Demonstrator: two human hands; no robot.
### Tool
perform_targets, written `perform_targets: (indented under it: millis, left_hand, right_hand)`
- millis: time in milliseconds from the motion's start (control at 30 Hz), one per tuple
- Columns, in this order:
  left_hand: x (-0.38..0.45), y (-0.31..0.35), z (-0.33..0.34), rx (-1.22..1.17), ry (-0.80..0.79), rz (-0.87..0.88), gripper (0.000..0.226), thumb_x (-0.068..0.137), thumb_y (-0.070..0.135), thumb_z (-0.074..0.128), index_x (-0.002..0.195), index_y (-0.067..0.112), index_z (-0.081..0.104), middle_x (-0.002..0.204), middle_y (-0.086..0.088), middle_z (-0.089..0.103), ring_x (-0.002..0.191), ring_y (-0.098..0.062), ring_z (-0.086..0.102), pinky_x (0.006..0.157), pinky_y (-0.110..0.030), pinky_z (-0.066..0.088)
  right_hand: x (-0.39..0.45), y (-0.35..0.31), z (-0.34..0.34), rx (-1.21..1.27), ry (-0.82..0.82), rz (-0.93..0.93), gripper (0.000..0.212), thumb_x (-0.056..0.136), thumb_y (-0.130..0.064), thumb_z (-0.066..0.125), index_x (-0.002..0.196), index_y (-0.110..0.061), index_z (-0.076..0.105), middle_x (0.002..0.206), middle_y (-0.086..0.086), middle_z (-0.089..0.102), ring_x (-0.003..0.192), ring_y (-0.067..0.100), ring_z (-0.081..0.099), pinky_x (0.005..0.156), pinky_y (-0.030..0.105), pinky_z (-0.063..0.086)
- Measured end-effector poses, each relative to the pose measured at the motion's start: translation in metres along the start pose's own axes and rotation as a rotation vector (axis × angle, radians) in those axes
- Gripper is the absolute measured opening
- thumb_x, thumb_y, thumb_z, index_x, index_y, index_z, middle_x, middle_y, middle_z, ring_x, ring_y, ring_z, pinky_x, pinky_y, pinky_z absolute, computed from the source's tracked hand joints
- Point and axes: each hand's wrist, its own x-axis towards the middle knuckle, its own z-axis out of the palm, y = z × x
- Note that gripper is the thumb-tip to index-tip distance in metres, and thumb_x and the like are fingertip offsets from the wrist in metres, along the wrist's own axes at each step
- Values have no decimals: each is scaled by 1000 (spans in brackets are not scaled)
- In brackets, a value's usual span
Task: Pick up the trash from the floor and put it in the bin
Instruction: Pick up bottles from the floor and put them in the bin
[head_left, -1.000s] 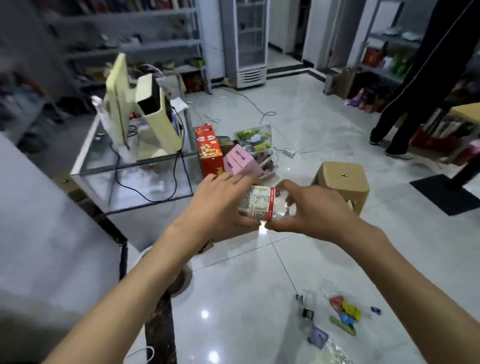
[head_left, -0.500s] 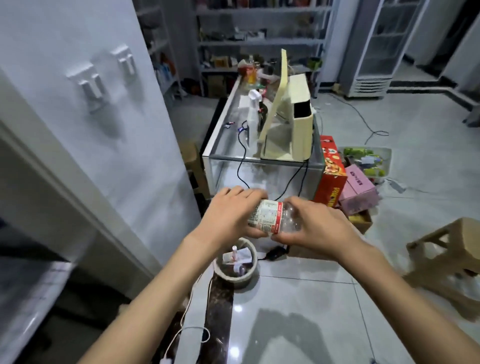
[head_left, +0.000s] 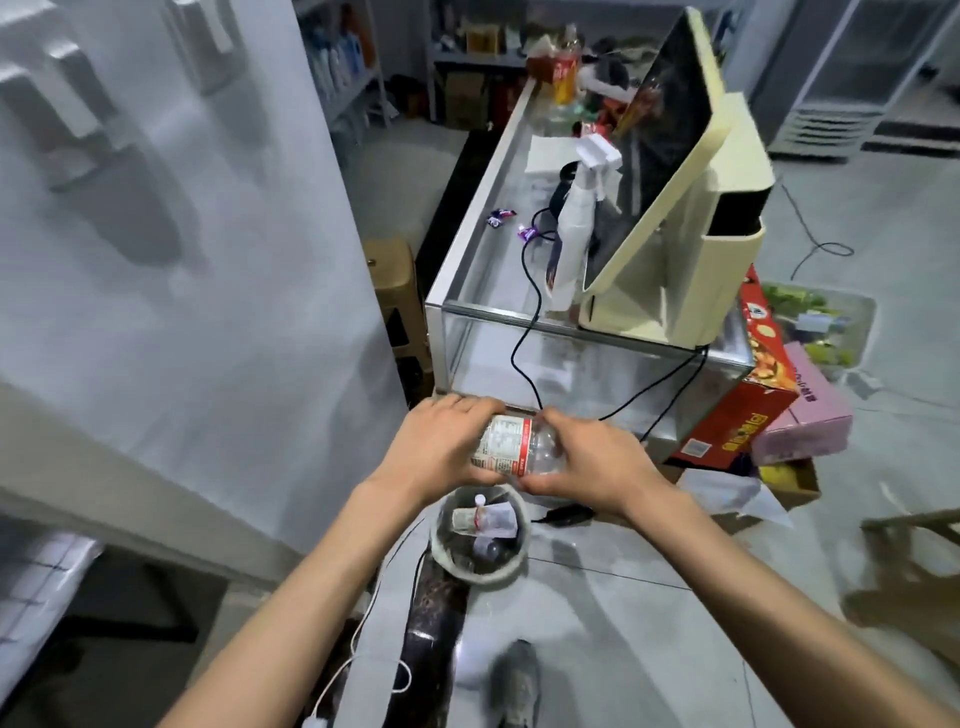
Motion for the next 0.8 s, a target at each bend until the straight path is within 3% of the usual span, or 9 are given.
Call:
perform_targets:
  millis: [167,300,467,600,800]
  left_hand:
    - [33,-53,100,-130,-59,-53,71,65,62,73,123,28,50,113,9,63,103,-16,57,87,-30,38]
    - [52,-96,189,-222,-78,-96,68,68,49,79,125,25,51,115,5,61,105,-18,54,88,-28,34]
    - [73,-135,287,-260,-114,-133,67,64,48,80,121,27,53,108,6,62,101,-17,53,91,-28,35]
    - [72,-151,350,-238,-156,-133,73,62,49,79,126,25,52,117,3,63,111,-20,55,100,-32,36]
    - [53,-150,415,-289,-253,-196,78,63,49,80,130,20,53,122,-2,62,112,-26,56,101,-35,37]
  right_hand:
    - [75,27,77,-31,-85,15,75,72,-70,63,131,-30,40,114,-1,66,103,24,64,75,33,45]
    - [132,50,159,-40,-23,-27,69,71,-68,60,122,-23,52,96,3,70,86,28,68,67,32,48]
    - [184,71,238,-61,-158,38,70,72,-65,64,126,-27,41,107,0,66,96,25,65,70,32,44]
    - [204,81,295,-68,-195,57,72,74,-65,64,129,-24,41,115,0,66,101,24,64,74,32,45]
    - [205,86,361,-76,-303,123,80,75,-64,63,140,-24,36,122,1,63,110,24,62,82,33,47]
